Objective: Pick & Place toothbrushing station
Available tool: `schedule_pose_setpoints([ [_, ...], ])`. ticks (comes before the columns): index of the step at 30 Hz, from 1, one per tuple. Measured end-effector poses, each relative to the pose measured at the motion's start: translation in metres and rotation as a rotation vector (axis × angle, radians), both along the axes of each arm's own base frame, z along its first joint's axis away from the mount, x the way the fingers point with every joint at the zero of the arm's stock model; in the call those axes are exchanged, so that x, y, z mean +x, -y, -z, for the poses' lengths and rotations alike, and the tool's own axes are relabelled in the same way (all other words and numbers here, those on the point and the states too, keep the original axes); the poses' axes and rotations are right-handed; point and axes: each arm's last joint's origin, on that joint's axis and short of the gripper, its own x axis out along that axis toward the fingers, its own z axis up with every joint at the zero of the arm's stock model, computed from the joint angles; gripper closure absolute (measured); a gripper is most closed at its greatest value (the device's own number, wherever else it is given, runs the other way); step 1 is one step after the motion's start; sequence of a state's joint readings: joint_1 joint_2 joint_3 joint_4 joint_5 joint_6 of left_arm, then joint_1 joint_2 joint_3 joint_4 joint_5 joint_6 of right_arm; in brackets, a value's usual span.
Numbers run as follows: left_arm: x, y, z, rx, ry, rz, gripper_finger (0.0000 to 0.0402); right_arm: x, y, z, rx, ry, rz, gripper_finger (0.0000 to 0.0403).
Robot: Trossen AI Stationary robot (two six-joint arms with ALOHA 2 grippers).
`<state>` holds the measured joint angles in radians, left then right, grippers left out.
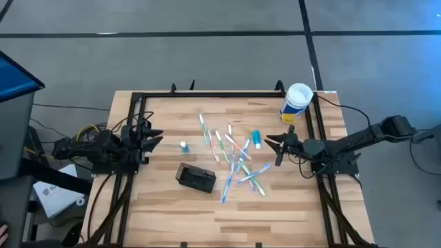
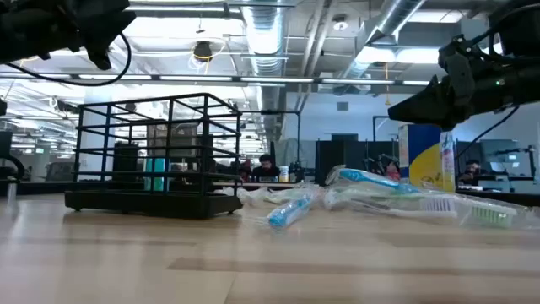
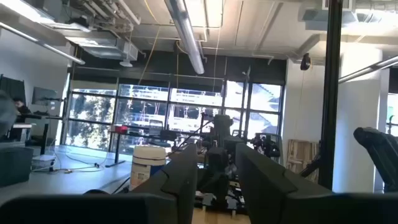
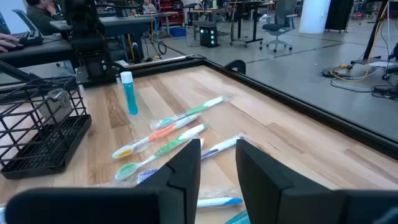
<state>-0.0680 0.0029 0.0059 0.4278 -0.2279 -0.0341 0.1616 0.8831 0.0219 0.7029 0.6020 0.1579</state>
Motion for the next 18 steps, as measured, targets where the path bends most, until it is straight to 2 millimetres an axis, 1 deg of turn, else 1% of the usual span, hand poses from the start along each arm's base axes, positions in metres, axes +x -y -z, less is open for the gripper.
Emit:
schedule_pose_setpoints([
  [6, 0.000, 0.000, 0.000, 0.000, 0.000, 0.000, 0.0296, 0.000, 0.000, 0.000, 0.000, 0.001, 0.000, 0.0310],
  [14, 0.000, 0.000, 0.000, 0.000, 0.000, 0.000, 0.0296, 0.001, 0.000, -0.005, 0.019, 0.060, -0.002, 0.0310],
  [16, 0.000, 0.000, 0.000, 0.000, 0.000, 0.000, 0.0296, 0.003, -0.001, -0.008, 0.040, 0.073, -0.038, 0.0310],
  [18, 0.000, 0.000, 0.000, 0.000, 0.000, 0.000, 0.0296, 0.010, -0.004, -0.015, 0.051, 0.060, -0.110, 0.0310],
])
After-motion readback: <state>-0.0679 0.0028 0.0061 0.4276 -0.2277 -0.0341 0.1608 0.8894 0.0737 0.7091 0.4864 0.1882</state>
